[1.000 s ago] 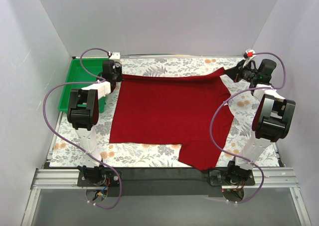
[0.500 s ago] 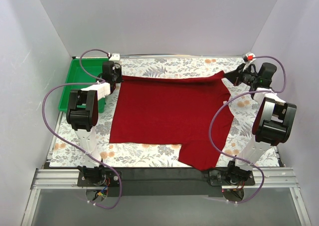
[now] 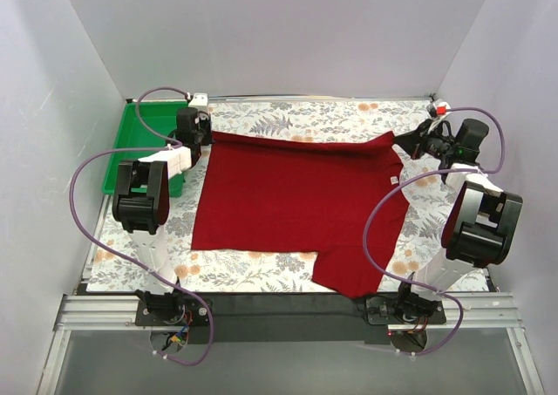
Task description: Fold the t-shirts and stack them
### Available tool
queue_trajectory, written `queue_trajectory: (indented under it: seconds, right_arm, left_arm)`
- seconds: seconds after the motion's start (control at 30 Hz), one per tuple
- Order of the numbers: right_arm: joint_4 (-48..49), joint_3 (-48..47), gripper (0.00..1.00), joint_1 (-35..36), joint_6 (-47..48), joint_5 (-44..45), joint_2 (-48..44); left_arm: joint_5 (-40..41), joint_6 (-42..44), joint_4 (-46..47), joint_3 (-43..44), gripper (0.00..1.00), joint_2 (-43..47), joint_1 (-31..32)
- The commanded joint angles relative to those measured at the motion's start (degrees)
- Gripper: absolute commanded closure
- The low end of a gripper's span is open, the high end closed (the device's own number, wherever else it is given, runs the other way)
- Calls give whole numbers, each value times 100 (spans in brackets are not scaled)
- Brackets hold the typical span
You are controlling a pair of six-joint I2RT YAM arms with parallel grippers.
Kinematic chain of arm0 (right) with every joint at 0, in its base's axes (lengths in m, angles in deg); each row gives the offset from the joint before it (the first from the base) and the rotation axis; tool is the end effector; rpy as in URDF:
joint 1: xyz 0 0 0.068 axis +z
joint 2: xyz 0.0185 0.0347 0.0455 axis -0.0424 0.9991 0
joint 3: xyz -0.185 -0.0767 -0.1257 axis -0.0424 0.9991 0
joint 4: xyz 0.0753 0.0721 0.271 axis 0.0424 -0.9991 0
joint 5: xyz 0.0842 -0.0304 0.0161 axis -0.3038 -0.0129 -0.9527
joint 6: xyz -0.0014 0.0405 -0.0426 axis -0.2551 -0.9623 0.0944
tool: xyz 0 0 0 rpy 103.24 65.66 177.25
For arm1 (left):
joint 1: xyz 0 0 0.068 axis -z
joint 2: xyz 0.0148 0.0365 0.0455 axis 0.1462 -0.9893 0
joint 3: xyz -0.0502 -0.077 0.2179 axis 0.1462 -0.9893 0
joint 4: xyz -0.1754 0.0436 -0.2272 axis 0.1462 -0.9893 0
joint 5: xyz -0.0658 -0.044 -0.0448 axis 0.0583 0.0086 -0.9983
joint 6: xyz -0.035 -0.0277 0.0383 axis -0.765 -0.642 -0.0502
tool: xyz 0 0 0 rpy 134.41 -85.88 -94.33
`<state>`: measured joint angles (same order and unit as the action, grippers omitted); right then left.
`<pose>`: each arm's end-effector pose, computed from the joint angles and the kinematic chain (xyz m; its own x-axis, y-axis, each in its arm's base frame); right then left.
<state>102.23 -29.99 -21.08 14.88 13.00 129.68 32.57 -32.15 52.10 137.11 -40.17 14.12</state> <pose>0.3812 -0.0901 0.1906 -0.1595 -0.0220 -0.9870 -0.6466 0.7578 0.0876 0.4609 -0.0453 0.1268 -0.4189 -0.5609 -0.7141 -0.2092 0.8249 -0.5252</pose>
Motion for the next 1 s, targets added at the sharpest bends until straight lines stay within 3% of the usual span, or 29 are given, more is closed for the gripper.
queue_trajectory:
  seconds: [0.0,0.97]
  right_arm:
    - [169,133,99,-59,115,-155,-214]
    - [160,608,99,-147,247,-278,-328]
  left_arm:
    - [118,39,83,-105,100,406,-71]
    - [48,-32,74,-413,100,450,-71]
